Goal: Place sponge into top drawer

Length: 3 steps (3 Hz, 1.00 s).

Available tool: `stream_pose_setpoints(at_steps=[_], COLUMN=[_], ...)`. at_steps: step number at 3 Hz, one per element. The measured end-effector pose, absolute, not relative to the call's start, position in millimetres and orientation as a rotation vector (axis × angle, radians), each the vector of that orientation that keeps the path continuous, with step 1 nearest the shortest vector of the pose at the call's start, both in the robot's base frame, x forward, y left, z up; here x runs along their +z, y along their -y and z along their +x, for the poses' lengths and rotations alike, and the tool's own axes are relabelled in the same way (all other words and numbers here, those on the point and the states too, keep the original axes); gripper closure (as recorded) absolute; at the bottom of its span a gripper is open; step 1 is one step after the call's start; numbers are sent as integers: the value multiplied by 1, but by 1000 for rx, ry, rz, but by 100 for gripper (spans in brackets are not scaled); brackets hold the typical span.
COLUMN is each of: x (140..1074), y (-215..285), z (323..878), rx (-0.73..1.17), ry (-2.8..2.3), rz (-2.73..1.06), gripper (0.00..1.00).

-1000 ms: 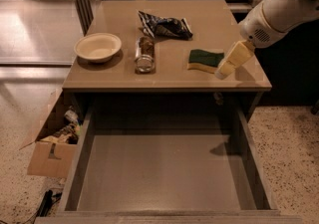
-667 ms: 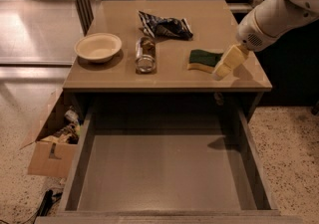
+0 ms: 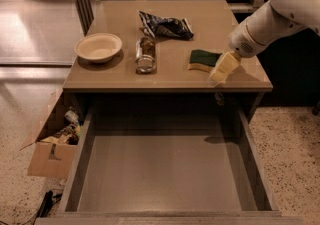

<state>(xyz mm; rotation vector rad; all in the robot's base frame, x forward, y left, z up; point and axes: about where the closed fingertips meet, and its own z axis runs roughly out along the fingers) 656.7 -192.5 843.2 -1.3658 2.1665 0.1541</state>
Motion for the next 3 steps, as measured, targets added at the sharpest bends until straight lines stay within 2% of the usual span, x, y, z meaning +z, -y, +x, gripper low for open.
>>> stream_pose_setpoints(at_steps=[2,3], x=[824,823], y=[173,172], z=[672,673], rx=[260,266], ry=[-2123,-2120], rz=[-1413,-1416], gripper=[0,14])
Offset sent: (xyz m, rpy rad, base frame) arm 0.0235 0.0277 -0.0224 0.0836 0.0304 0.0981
